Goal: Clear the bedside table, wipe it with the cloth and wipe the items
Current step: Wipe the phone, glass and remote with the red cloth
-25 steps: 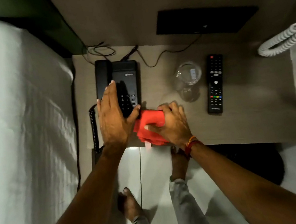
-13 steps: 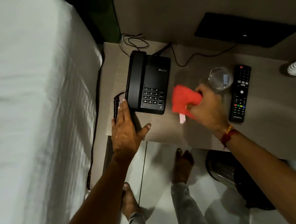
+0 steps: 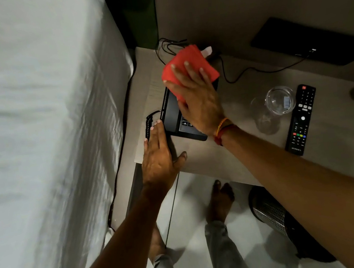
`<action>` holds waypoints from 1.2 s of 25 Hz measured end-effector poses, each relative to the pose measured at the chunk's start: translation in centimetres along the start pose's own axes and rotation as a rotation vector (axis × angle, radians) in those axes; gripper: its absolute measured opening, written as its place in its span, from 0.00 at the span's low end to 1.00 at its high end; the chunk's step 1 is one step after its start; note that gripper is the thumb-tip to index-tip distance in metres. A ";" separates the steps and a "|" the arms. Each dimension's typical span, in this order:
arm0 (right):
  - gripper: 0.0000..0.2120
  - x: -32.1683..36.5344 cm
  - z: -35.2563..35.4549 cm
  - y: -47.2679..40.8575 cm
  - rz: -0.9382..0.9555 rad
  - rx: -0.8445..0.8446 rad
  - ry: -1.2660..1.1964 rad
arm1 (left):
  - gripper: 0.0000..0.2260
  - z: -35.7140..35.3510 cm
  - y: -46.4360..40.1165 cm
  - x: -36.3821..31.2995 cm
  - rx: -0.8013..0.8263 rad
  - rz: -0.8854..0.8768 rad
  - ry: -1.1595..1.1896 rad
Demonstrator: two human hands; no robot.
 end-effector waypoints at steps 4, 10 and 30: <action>0.32 -0.5 -1.7 3.1 -0.021 -0.123 0.011 | 0.49 0.0 0.1 -0.1 -0.012 -0.024 -0.019; 0.30 0.6 -1.4 5.5 0.117 -0.124 0.082 | 0.49 -0.1 0.1 -0.2 -0.015 -0.029 -0.034; 0.30 -1.8 -0.7 2.8 -0.214 0.117 -0.020 | 0.53 -0.4 -0.1 -0.7 -0.008 -0.022 -0.081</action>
Point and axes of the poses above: each hand's wrist, its own y-axis away from the middle knuckle, its own z-axis out of the back of the hand, x = y × z, the point moved 6 cm from there along -y, towards the middle knuckle, and after that the axes turned 12 degrees about -z, right-handed, at the moved point
